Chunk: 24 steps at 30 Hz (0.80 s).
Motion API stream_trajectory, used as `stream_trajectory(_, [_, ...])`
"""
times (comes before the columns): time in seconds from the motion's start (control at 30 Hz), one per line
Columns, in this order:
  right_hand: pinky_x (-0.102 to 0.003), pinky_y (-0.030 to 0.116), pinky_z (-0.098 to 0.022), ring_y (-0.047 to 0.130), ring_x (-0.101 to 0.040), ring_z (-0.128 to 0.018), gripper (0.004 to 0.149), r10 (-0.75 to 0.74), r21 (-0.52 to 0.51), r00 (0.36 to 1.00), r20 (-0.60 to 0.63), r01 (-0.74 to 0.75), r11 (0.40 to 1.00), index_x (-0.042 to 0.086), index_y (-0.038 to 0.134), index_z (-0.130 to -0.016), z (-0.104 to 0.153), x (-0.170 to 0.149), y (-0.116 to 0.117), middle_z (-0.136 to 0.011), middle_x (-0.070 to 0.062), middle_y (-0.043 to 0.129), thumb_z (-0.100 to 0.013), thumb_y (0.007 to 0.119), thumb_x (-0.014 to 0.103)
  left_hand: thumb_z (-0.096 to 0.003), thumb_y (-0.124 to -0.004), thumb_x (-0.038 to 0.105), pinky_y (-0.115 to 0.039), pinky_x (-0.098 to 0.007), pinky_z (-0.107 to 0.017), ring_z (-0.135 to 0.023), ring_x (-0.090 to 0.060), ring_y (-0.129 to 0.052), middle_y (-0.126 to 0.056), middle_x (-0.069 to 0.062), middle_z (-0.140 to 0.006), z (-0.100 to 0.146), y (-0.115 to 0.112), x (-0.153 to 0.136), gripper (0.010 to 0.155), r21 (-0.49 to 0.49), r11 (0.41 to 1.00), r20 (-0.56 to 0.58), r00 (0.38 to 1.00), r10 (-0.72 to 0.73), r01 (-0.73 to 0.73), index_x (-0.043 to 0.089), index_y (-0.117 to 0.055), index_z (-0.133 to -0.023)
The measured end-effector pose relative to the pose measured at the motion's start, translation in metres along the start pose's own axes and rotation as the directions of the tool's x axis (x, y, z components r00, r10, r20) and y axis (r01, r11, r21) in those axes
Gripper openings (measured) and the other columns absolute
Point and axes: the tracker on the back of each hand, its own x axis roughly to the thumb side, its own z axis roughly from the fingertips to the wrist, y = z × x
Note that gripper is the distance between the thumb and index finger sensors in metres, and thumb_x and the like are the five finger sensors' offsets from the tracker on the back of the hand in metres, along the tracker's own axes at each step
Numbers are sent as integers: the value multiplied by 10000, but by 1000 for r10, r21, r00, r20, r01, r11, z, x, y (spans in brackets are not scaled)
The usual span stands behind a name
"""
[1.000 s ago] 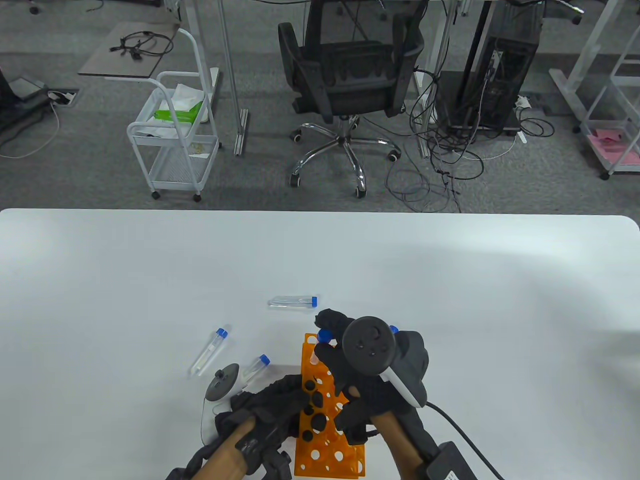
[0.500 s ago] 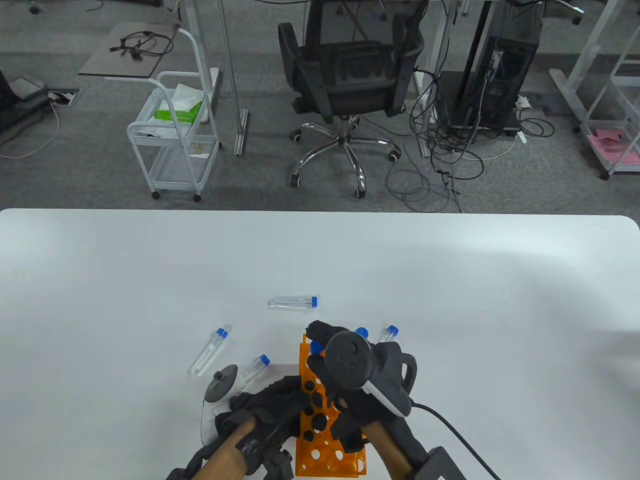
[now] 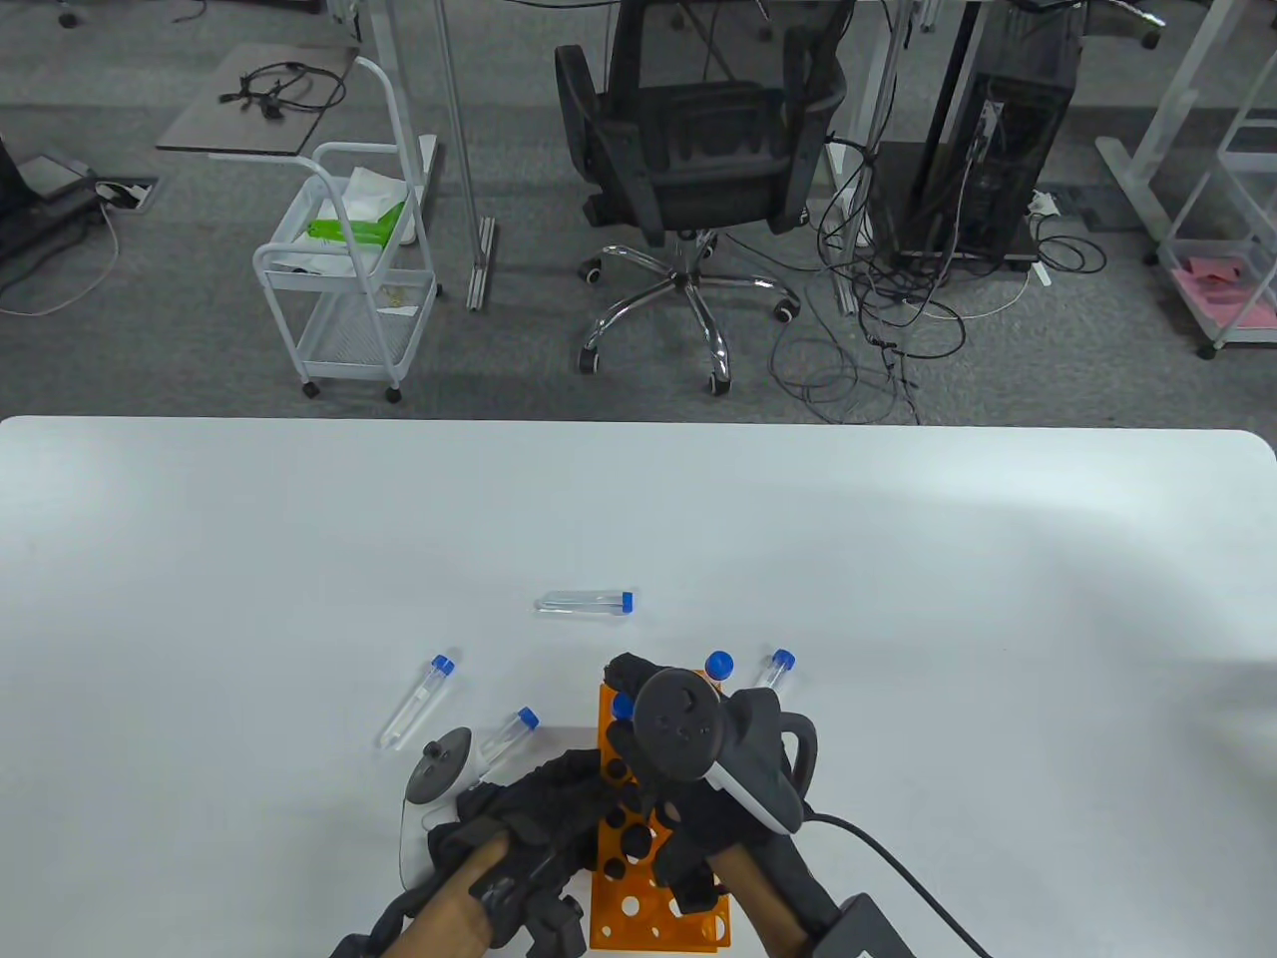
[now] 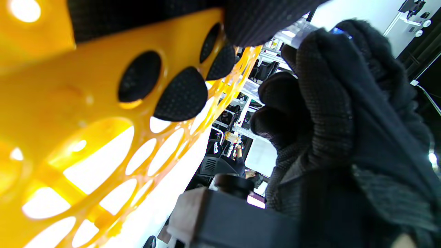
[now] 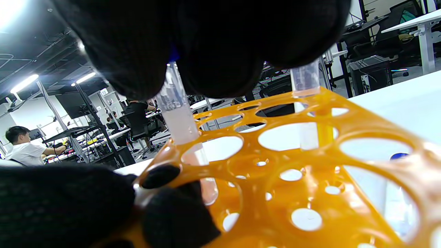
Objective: Insert test tubes into test tube rack (6 test tubes)
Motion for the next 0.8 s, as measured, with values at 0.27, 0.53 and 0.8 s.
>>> stream_trajectory(0.27, [-422,855,-450,999,-159,-592,644,3,11,1000,13,-3,1000,300,657,-974,3,1,-2,-935,-4,849,-400,910,451,-458,-714,245,-945,-345,-323,-554,-246,-1052,-842,-185,-787,0,1,0,480,3,1000,1,1000,8,-8,65,-590,-885])
stream_trajectory(0.53, [-455,833,-493,980,-201,-665,659,-43,-29,999,30,44,999,298,646,-992,8,-5,-20,-971,-13,815,-410,868,514,-460,-710,246,-942,-344,-326,-557,-246,-1048,-838,-183,-790,1,4,0,481,8,1000,3,1000,18,-18,66,-584,-888])
stream_trajectory(0.8, [-468,837,-512,990,-228,-697,627,-152,-74,988,-15,151,986,296,685,-974,5,-31,-45,-950,-16,844,-418,850,534,-463,-701,245,-939,-340,-329,-558,-240,-1045,-834,-179,-792,2,11,1,485,41,999,5,999,35,-35,62,-579,-895])
